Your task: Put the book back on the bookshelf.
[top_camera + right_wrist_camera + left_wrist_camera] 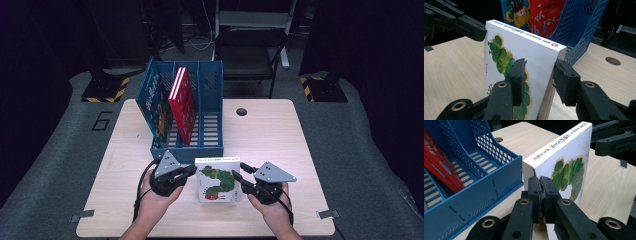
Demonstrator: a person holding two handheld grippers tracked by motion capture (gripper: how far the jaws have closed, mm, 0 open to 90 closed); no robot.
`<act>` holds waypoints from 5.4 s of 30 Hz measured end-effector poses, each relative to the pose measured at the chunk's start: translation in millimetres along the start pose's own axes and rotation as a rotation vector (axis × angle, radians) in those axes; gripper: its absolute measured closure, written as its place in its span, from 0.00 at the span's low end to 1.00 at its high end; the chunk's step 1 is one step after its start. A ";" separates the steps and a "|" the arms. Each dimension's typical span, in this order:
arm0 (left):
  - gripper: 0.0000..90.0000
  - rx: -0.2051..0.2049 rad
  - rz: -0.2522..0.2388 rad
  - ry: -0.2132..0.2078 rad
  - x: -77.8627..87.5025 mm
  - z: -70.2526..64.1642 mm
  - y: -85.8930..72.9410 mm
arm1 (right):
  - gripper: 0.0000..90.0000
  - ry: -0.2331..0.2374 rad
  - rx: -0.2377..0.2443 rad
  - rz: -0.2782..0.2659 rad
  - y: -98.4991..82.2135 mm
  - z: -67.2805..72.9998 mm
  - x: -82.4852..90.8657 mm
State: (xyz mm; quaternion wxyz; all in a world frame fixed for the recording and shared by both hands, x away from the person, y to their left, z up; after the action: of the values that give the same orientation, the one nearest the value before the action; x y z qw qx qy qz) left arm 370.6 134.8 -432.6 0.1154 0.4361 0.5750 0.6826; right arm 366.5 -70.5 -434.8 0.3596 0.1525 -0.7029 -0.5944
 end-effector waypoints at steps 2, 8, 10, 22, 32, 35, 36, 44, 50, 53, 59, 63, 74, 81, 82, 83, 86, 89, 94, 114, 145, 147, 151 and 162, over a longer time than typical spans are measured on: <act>0.97 0.009 -0.002 -0.015 1.2 -4.5 -1.0 | 0.68 0.005 0.000 0.001 -1.9 0.6 2.8; 0.95 0.007 0.007 -0.046 4.5 -15.5 -4.8 | 0.67 0.021 -0.048 0.002 -10.1 3.6 11.8; 0.94 0.024 0.003 -0.061 5.9 -17.0 -6.2 | 0.66 0.026 -0.040 0.005 -11.5 6.4 14.9; 0.77 0.041 0.015 -0.053 9.0 -17.5 -12.4 | 0.60 0.063 -0.016 0.022 -20.4 13.4 19.6; 0.51 0.041 0.042 -0.094 -2.1 -19.1 -5.8 | 0.56 0.079 -0.038 0.027 -26.5 11.1 16.8; 0.49 0.040 0.045 -0.095 -5.9 -20.5 -2.2 | 0.53 0.075 -0.046 0.032 -28.7 9.0 16.6; 0.49 0.025 0.045 -0.098 -6.6 -20.1 -0.8 | 0.51 0.072 -0.045 0.031 -29.5 7.9 16.0; 0.51 0.016 0.039 -0.105 -12.1 -19.8 4.9 | 0.42 0.127 -0.093 0.052 -40.3 0.0 4.2; 0.52 0.009 0.046 -0.109 -13.7 -19.7 4.8 | 0.39 0.158 -0.087 0.074 -46.4 0.7 -5.9; 0.52 0.016 0.045 -0.109 -14.1 -19.7 4.8 | 0.37 0.158 -0.075 0.082 -49.0 1.4 -9.4; 0.52 0.025 0.048 -0.112 -15.9 -19.8 3.4 | 0.37 0.179 -0.081 0.098 -54.5 -1.0 -15.7; 0.52 0.003 0.058 -0.111 -17.2 -18.9 2.1 | 0.37 0.194 -0.084 0.112 -58.6 -1.5 -20.1; 0.53 0.004 0.065 -0.112 -19.6 -19.3 0.3 | 0.33 0.234 -0.087 0.137 -68.1 -3.4 -31.6; 0.52 0.004 0.067 -0.114 -20.3 -20.0 -0.3 | 0.30 0.259 -0.096 0.155 -72.5 -2.9 -36.6; 0.52 0.004 0.068 -0.114 -20.4 -19.9 -0.3 | 0.30 0.261 -0.098 0.152 -73.1 -3.3 -37.0; 0.52 0.004 0.067 -0.114 -20.5 -19.9 -0.2 | 0.30 0.265 -0.096 0.151 -73.5 -3.6 -37.5; 0.52 0.005 0.068 -0.114 -20.6 -19.8 -0.2 | 0.30 0.276 -0.103 0.153 -75.2 -3.4 -38.9; 0.52 0.008 0.069 -0.115 -20.2 -20.1 -0.1 | 0.30 0.277 -0.099 0.158 -75.6 -3.5 -38.8; 0.52 0.005 0.067 -0.110 -19.9 -19.3 -0.1 | 0.37 0.278 -0.106 0.159 -75.7 -3.8 -37.5; 0.53 0.005 0.065 -0.100 -18.3 -14.9 -0.2 | 0.68 0.289 -0.085 0.177 -76.6 -5.4 -33.6; 0.52 0.016 0.070 -0.115 -17.2 -17.4 -0.4 | 0.62 0.233 0.039 0.215 -83.0 7.3 -48.7; 0.52 0.015 0.068 -0.114 -17.3 -17.3 -0.1 | 0.65 0.259 0.012 0.216 -82.8 4.3 -47.5; 0.51 0.015 0.070 -0.117 -17.1 -17.4 -0.3 | 0.66 0.259 0.014 0.213 -82.6 4.4 -46.8; 0.50 0.015 0.070 -0.116 -15.7 -15.7 -0.5 | 0.71 0.301 0.021 0.226 -81.6 7.5 -43.4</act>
State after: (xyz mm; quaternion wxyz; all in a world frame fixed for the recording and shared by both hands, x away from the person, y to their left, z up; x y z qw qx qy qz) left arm 368.3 113.9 -439.6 0.1214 0.4957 0.5568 0.6554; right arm 374.1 -57.3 -526.2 0.5238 0.1635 -0.6598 -0.5135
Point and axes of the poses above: each handheld gripper's, and its own axes: x roughly backward along the jaws, y roughly out of its top, z roughly to its left, the point moved 7 cm from there along -x, roughly forward along the jaws, and after that the axes turned 1 degree about -z, right-handed, at the moved point
